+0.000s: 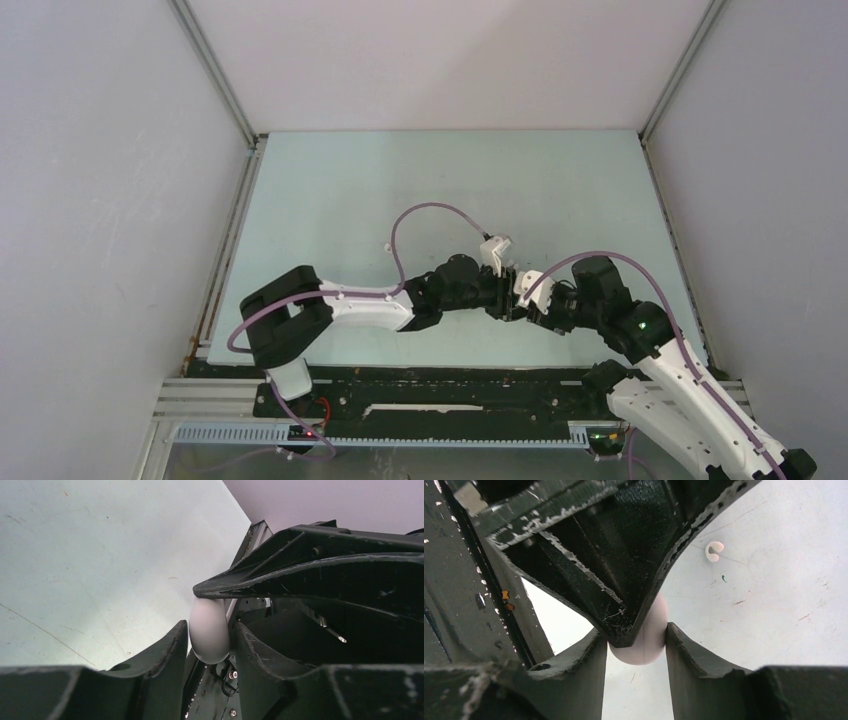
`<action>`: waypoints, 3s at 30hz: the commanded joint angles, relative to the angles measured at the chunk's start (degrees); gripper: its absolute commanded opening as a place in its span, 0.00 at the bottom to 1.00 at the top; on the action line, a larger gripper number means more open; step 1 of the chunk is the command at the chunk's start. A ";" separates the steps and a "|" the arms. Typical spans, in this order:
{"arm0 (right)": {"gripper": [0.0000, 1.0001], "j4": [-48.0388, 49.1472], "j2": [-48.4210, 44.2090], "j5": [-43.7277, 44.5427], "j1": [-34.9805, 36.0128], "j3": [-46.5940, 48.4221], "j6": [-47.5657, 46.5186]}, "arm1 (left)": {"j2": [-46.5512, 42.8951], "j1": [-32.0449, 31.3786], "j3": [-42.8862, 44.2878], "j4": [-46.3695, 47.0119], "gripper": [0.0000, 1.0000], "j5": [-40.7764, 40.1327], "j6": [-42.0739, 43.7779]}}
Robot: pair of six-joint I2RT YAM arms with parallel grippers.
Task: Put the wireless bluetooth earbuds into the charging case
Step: Pass from the right arm to the left, then pass from the left arm to the right
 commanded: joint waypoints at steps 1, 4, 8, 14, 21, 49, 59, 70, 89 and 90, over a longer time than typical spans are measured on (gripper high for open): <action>0.32 2.70 -0.55 0.53 -0.35 0.91 0.88 | 0.90 -0.22 3.00 -0.57 0.40 2.18 -0.60; 0.34 2.44 -0.65 0.26 -0.46 0.91 0.83 | 0.94 0.07 3.07 0.06 0.28 3.03 -0.28; 0.51 2.04 -0.46 -1.41 -1.01 0.74 0.75 | -0.67 0.92 0.07 4.31 0.18 3.98 1.20; 0.73 -4.57 3.03 -18.19 -5.57 7.17 2.04 | -9.29 1.36 -13.29 14.13 0.13 5.20 14.53; 0.67 -13.71 13.89 -35.17 -8.96 15.91 -2.69 | -17.42 0.41 -34.76 41.23 0.11 6.25 26.74; 0.48 -11.70 28.28 -35.86 3.63 17.17 -1.56 | -8.99 -3.25 -35.30 59.02 0.12 5.77 31.33; 0.15 -10.82 26.14 -29.52 3.90 17.16 -1.23 | -8.51 -3.44 -35.24 52.62 0.45 1.39 32.06; 0.14 -10.67 23.76 -24.77 5.17 17.17 -0.89 | -7.44 -3.56 -34.16 51.06 0.54 2.10 32.24; 0.16 -9.25 24.07 -22.76 6.58 17.19 0.13 | -5.57 -3.56 -31.72 48.48 0.53 1.42 31.28; 0.16 -9.26 24.09 -22.76 6.55 17.19 0.17 | -5.64 -3.56 -31.68 47.96 0.52 1.20 31.45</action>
